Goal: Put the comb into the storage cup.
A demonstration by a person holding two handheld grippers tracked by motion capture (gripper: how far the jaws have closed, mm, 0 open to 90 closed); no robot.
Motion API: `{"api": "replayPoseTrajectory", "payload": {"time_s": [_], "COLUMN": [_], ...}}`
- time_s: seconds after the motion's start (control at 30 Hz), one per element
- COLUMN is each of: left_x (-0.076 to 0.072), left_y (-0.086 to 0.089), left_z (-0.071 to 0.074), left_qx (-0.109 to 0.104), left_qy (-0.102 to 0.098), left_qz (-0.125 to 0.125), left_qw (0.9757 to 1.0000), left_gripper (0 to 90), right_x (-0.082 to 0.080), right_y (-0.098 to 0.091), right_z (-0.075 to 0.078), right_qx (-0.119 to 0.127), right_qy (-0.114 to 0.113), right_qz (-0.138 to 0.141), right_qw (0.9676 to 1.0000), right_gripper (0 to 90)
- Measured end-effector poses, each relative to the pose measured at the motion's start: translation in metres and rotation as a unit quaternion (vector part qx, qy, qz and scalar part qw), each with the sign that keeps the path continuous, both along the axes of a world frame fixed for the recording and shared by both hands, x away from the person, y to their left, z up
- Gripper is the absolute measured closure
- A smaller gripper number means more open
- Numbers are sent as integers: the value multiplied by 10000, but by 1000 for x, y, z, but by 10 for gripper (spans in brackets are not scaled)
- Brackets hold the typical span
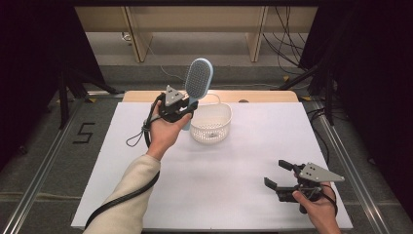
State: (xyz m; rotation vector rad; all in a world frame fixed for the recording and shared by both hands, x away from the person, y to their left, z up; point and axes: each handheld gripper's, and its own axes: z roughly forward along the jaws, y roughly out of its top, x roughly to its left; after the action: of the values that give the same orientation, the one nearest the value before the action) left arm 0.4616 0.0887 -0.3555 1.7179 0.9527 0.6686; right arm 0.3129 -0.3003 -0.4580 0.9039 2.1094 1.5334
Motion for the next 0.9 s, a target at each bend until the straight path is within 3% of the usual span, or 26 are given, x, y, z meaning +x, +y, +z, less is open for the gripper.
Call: {"api": "replayPoseTrajectory", "payload": {"time_s": [0.9], "left_x": [5], "left_y": [-5], "left_z": [4], "left_qx": [-46], "left_qy": [8], "left_qz": [-30], "left_qw": [10000], "left_gripper": [698], "right_x": [0], "right_y": [0], "right_z": [0], "right_qx": [0], "right_qy": [6], "right_qz": [2], "right_qw": [10000], "right_gripper": [154]}}
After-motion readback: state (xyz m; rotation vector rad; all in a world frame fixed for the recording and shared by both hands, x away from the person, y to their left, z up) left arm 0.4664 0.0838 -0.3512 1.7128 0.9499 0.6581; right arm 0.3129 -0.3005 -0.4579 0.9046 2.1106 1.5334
